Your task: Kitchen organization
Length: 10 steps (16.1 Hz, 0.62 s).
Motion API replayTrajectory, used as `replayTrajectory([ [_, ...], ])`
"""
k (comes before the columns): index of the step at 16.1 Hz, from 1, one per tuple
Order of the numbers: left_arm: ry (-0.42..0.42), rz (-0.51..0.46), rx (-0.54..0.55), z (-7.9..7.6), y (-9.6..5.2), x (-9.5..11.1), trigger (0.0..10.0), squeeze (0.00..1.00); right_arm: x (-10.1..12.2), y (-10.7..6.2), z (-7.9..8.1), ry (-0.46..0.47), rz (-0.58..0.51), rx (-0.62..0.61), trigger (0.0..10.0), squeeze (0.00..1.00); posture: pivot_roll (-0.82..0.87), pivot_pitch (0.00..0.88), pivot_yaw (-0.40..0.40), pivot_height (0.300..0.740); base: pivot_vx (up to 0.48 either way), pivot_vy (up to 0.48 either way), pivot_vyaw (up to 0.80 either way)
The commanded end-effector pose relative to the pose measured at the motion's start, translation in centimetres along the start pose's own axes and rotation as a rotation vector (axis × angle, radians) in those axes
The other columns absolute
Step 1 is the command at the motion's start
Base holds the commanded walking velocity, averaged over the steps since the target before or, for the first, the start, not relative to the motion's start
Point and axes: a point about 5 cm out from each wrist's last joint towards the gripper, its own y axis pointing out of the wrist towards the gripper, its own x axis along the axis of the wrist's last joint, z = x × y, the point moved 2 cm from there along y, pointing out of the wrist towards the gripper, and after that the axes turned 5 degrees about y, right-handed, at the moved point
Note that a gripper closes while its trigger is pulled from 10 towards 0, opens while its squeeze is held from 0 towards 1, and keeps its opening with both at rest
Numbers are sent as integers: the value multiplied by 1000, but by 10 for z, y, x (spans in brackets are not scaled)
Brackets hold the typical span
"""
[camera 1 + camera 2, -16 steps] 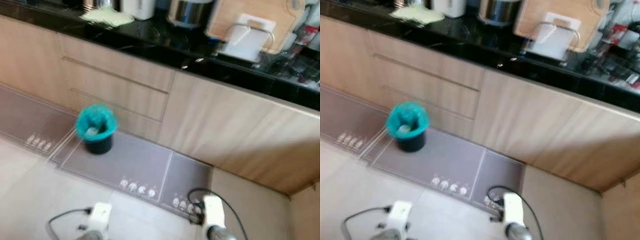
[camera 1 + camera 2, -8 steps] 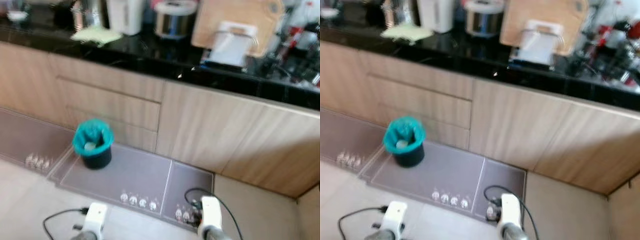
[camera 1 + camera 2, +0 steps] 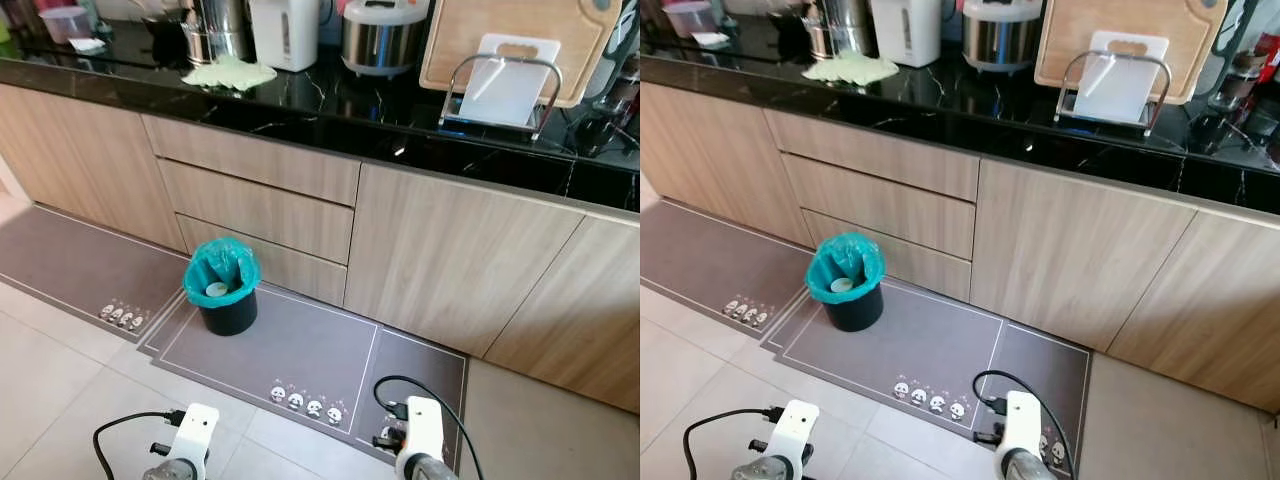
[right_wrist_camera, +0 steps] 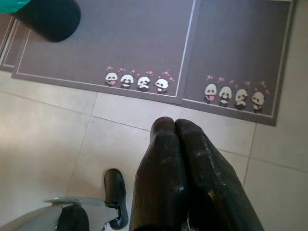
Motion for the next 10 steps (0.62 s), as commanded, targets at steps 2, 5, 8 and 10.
replayTrajectory([
  [2, 36, 22, -5, 2, -1, -7, 10000, 0, -7, -1, 3, 33, 9, -12, 10000, 0, 60, 0, 16, 740, 0, 0, 0],
  [5, 24, 30, 4, 3, -2, -12, 10000, 0, -12, -2, 6, 9, 22, 5, 10000, 0, 20, 0, -21, 740, 0, 0, 0],
  [8, 1, 26, 4, 0, -2, -12, 10000, 0, -11, -2, 3, 0, 15, -2, 10000, 0, -11, 0, -51, 740, 0, 0, 0],
  [10, -38, 27, -5, -8, -2, -12, 10000, 0, -9, -3, -7, -18, 3, -28, 10000, 0, -14, 0, -66, 740, 0, 0, 0],
])
